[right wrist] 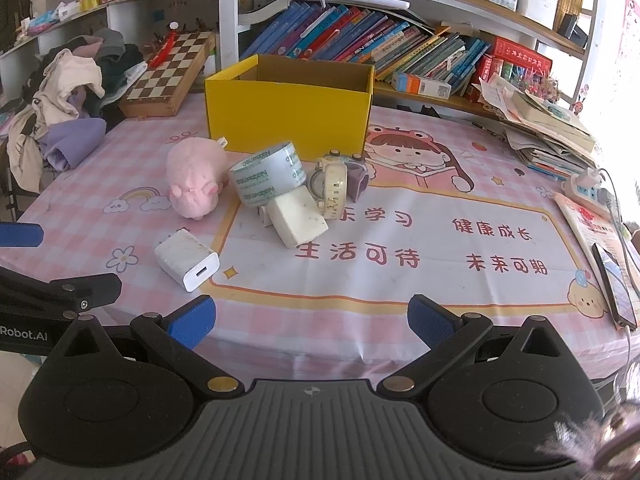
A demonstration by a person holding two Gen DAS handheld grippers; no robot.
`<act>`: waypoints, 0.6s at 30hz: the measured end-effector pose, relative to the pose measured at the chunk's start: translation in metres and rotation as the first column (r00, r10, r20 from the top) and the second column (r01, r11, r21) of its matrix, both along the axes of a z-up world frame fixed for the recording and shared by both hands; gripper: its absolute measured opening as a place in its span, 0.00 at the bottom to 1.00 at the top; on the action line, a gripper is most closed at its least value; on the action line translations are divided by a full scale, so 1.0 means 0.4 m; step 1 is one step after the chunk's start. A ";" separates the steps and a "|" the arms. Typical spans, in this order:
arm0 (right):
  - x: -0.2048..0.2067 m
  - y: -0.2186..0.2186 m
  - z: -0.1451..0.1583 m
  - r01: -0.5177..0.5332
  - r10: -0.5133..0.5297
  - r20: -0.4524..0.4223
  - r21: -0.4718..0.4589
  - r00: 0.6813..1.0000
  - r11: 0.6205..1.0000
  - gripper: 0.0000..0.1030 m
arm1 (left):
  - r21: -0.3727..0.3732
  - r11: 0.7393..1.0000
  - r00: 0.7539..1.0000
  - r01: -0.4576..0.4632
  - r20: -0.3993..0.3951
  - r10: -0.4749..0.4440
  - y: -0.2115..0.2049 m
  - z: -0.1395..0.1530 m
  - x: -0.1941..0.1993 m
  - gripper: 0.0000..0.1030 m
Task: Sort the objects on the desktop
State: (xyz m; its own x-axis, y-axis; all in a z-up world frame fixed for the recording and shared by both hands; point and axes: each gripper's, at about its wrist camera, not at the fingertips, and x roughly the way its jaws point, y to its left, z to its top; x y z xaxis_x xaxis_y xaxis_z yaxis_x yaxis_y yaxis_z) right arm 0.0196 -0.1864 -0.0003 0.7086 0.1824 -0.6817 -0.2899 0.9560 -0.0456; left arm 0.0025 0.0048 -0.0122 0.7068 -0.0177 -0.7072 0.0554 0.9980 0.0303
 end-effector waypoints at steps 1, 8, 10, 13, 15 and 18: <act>0.001 0.000 0.000 0.000 0.000 -0.001 0.000 1.000 1.000 1.00 | -0.001 1.000 1.000 0.002 0.000 -0.002 0.000 0.000 0.000 1.00; 0.005 0.001 -0.001 0.000 0.000 -0.004 -0.004 1.000 1.000 1.00 | -0.003 1.000 1.000 0.004 0.005 -0.004 0.000 0.002 0.003 1.00; 0.006 0.002 -0.001 -0.001 0.001 -0.004 -0.004 1.000 1.000 1.00 | -0.007 1.000 1.000 0.003 0.004 -0.003 0.001 0.002 0.005 1.00; 0.008 0.005 -0.002 -0.001 0.001 -0.004 -0.003 1.000 1.000 1.00 | -0.012 1.000 1.000 0.004 0.003 -0.004 0.003 0.001 0.008 1.00; 0.010 0.005 -0.003 0.002 -0.002 -0.004 -0.003 1.000 1.000 1.00 | -0.015 1.000 1.000 0.012 0.003 -0.012 0.002 0.001 0.009 1.00; 0.013 0.004 -0.003 0.005 -0.005 -0.003 -0.004 1.000 1.000 1.00 | -0.008 1.000 1.000 0.023 0.006 -0.023 -0.001 0.003 0.010 1.00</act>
State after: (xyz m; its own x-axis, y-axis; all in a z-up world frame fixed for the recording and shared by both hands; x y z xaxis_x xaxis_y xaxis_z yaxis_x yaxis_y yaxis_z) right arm 0.0249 -0.1847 -0.0014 0.7072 0.1757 -0.6848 -0.2852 0.9572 -0.0489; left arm 0.0066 0.0043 -0.0111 0.7103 -0.0399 -0.7028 0.0783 0.9967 0.0225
